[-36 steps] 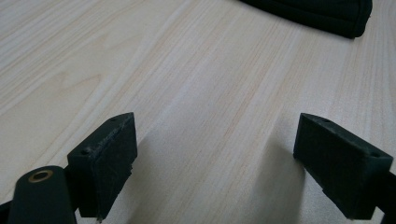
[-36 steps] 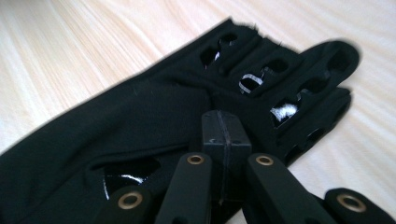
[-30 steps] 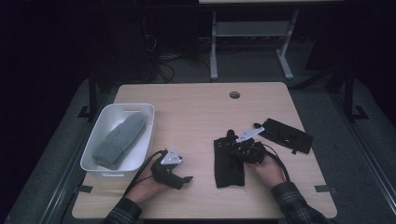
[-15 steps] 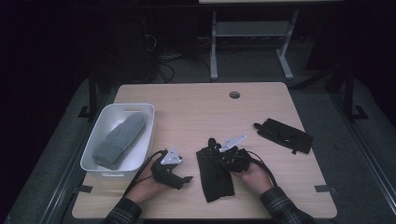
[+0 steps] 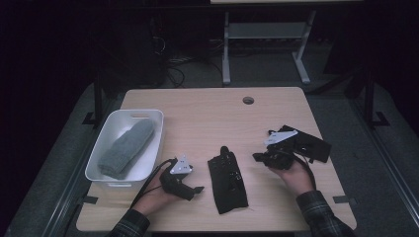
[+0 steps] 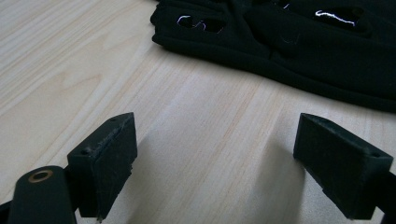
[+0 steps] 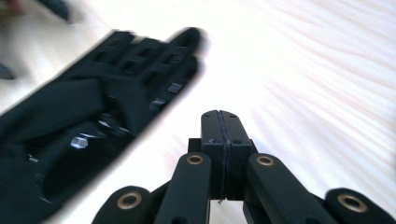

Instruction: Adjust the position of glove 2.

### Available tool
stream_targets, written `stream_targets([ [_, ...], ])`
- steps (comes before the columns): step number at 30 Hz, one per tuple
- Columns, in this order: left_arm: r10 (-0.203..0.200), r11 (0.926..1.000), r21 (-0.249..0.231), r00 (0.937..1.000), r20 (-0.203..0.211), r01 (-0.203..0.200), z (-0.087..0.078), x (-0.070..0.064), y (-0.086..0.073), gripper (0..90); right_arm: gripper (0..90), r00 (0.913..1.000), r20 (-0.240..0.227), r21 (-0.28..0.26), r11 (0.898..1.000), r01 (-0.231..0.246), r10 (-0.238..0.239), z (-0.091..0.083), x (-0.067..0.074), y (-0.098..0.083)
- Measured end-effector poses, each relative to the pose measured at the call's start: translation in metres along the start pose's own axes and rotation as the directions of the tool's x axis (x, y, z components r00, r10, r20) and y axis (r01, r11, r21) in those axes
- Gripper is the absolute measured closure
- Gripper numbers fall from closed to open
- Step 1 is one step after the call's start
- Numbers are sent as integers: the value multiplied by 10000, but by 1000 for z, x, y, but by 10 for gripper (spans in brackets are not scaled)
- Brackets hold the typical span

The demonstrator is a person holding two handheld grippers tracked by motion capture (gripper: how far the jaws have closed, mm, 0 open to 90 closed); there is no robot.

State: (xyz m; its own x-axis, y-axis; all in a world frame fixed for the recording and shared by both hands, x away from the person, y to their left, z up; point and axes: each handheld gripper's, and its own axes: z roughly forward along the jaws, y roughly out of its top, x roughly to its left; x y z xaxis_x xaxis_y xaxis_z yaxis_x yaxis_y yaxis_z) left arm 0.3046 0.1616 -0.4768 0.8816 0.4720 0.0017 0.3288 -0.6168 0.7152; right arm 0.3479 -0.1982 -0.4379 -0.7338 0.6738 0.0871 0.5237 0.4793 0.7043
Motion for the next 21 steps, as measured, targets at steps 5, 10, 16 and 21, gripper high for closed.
stream_targets([
  [5, 8, 10000, -7, 10000, -7, -8, 0, 0, 0, 125, 898, 9965, 694, -132, 9989, -451, 460, -18, -27, -11],
  [10, -3, 10000, 9, 10000, 2, 3, 0, 0, 0, 124, 883, 9871, 1406, -63, 9971, -761, 762, -34, -52, -26],
  [16, -3, 10000, 10, 10000, -1, 3, 0, 0, 0, 125, 884, 9664, 2111, -139, 9890, -1472, 1468, -51, -78, -44],
  [21, 14, 10000, 15, 10000, 2, -14, 0, 0, 0, 125, 884, 9482, 2530, -187, 9809, -1938, 1922, -59, -97, -60],
])
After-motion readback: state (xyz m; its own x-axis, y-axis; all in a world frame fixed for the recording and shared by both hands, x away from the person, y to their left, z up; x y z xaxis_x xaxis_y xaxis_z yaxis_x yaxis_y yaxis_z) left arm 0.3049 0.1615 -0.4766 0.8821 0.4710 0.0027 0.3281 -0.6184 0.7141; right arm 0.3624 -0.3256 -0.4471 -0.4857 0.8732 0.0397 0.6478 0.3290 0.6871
